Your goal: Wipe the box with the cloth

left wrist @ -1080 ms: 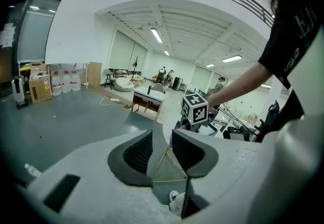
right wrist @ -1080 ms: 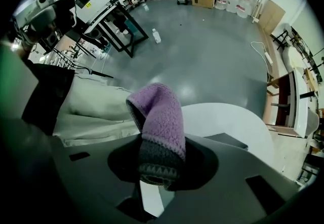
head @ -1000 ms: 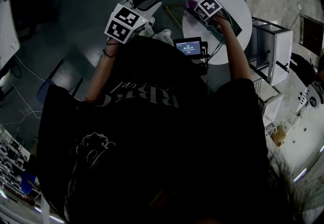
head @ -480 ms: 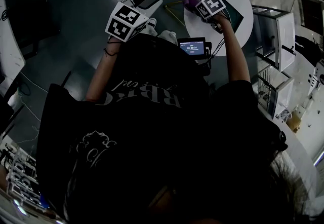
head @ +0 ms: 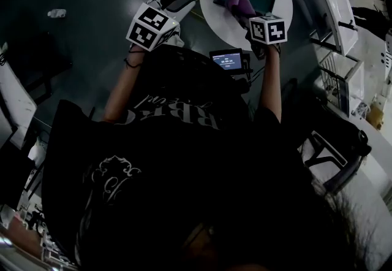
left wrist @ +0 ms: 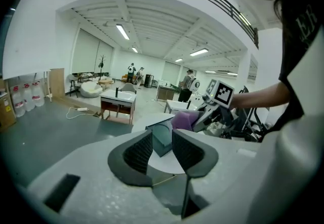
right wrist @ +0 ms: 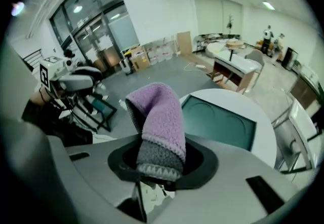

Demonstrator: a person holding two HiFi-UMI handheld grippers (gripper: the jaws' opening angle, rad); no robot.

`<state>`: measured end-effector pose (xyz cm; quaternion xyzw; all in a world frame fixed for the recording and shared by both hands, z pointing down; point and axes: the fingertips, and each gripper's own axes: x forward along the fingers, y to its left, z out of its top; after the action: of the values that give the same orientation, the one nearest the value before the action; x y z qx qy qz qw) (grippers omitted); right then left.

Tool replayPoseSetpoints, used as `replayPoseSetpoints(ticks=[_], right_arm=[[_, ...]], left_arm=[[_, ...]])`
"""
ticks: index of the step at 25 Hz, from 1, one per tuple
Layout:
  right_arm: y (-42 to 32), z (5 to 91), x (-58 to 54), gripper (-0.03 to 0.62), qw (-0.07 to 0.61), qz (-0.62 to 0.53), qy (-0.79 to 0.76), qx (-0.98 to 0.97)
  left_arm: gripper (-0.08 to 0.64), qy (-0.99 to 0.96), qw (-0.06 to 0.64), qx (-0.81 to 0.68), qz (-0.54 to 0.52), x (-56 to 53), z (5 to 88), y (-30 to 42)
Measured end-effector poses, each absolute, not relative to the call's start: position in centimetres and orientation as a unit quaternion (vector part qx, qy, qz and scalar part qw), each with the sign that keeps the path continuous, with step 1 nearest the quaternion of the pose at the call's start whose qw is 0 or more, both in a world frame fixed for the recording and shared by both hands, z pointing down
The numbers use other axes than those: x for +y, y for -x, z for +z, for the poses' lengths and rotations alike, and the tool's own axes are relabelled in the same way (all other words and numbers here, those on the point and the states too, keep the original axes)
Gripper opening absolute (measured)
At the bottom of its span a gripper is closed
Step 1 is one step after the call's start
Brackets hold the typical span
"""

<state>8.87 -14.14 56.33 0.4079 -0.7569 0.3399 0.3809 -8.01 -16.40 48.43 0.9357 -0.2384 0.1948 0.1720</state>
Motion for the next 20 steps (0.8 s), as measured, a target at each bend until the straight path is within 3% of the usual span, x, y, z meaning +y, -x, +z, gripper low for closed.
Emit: replayPoseSetpoints(ticks=[6, 20], right_arm=[[-16.0, 51.6, -4.0, 0.115, 0.237, 0.368, -0.537, -0.721], [-21.8, 48.4, 12.9, 0.115, 0.183, 0.324, -0.553, -0.745]], left_arm=[[0.130, -0.949, 0.204, -0.200, 0.130, -12.2, 44.3, 1.0], [0.130, -0.951, 0.167, -0.217, 0.144, 4.3, 41.9, -7.8]])
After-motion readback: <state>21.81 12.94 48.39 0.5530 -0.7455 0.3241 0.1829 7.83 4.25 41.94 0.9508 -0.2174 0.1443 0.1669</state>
